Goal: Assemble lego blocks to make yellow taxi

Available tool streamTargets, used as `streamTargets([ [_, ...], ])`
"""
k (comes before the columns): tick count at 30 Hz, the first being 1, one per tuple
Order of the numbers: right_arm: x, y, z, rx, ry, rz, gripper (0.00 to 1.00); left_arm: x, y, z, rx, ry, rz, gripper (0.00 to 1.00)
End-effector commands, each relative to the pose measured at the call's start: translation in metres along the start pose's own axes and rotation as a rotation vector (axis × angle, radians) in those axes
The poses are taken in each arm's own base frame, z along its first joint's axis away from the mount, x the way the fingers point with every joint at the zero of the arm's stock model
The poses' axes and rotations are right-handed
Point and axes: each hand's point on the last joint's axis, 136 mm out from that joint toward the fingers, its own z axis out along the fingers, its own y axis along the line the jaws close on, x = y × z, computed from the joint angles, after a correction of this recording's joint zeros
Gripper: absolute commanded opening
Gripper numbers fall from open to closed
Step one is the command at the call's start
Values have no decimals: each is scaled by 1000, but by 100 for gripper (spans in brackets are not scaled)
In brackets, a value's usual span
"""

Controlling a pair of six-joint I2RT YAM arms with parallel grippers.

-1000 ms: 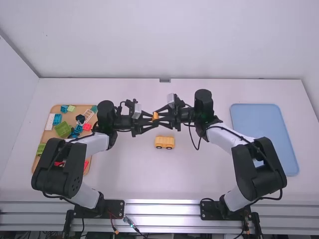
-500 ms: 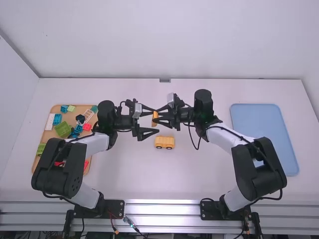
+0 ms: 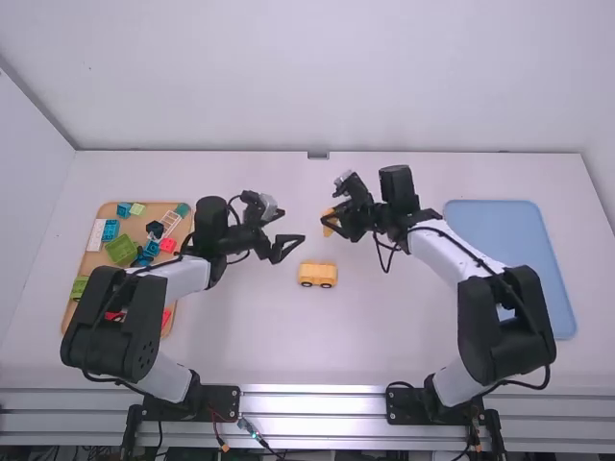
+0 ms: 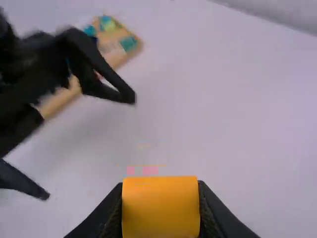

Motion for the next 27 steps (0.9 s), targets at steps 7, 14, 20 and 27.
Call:
streamTargets([
  [7,46,-13,-21,234,402,-268,30,-11,55,-8,-305,46,56,99],
  [14,97,-7,-32,168,626,-409,29,-20,62,-6,-311,107,86,99],
  [20,133,-3,-27,95,677,-518,28,-19,62,-6,-308,122,74,99],
  [27,150,-8,-20,109,670,-536,10,-18,62,-6,-307,122,62,99],
])
